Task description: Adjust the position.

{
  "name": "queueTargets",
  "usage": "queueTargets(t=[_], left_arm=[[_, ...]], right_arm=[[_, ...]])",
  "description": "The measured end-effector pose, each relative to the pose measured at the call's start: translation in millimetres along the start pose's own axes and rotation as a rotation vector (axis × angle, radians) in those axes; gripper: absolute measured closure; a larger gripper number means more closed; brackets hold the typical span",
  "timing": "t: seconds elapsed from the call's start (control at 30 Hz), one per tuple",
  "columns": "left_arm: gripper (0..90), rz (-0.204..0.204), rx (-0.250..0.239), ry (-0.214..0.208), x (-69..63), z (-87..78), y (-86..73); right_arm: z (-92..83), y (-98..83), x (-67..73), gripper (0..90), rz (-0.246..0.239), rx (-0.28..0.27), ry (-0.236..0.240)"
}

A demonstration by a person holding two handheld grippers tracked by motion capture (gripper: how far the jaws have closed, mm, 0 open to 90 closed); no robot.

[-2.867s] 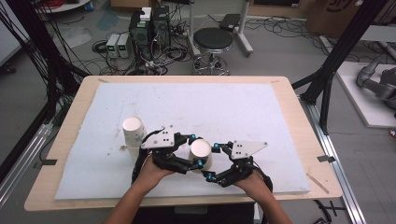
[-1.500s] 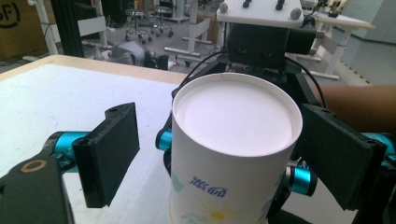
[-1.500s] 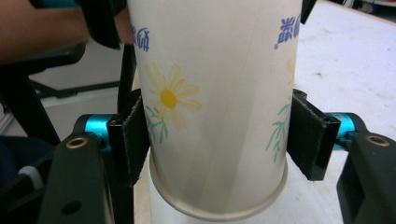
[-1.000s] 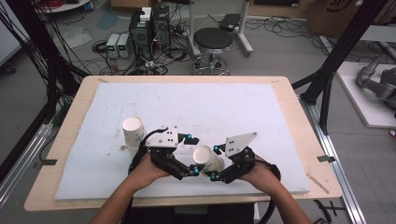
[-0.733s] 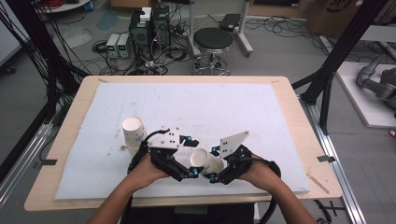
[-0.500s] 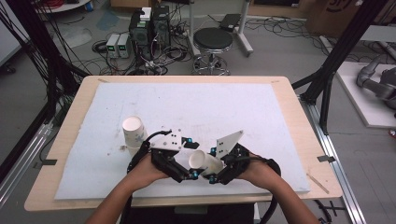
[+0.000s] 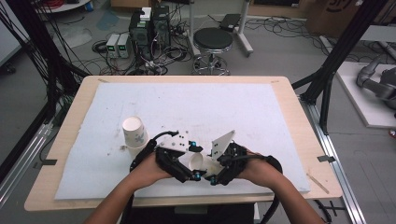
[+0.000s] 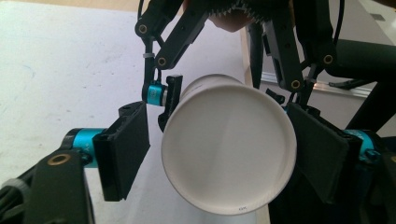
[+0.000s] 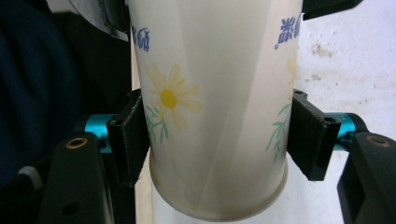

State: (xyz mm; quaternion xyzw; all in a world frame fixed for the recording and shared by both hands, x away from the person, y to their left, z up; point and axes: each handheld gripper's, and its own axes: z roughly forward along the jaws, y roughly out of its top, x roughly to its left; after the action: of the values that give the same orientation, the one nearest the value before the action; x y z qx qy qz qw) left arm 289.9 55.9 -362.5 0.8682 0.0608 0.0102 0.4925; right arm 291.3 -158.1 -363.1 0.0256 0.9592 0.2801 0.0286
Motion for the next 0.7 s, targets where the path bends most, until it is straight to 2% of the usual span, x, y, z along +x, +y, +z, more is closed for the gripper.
queueTargets(t=[0.13,0.17,0.37,0.7], left_arm=[[26.2,-0.007,0.01,-0.009,-0.1,2.0,-0.4],[27.9,-0.007,0.018,-0.016,-0.2,2.8,-0.7],[34.3,0.003,0.032,-0.038,-0.2,4.3,-1.6],[36.5,0.007,0.045,-0.043,-1.4,6.6,-2.9]], right_arm=[[1.1,3.2,1.0,31.4,-0.018,0.025,-0.001],[1.4,5.0,1.6,31.4,-0.022,0.047,-0.006],[3.2,8.1,2.7,31.5,-0.02,0.092,0.0],[5.0,10.0,2.7,32.2,-0.021,0.125,0.01]])
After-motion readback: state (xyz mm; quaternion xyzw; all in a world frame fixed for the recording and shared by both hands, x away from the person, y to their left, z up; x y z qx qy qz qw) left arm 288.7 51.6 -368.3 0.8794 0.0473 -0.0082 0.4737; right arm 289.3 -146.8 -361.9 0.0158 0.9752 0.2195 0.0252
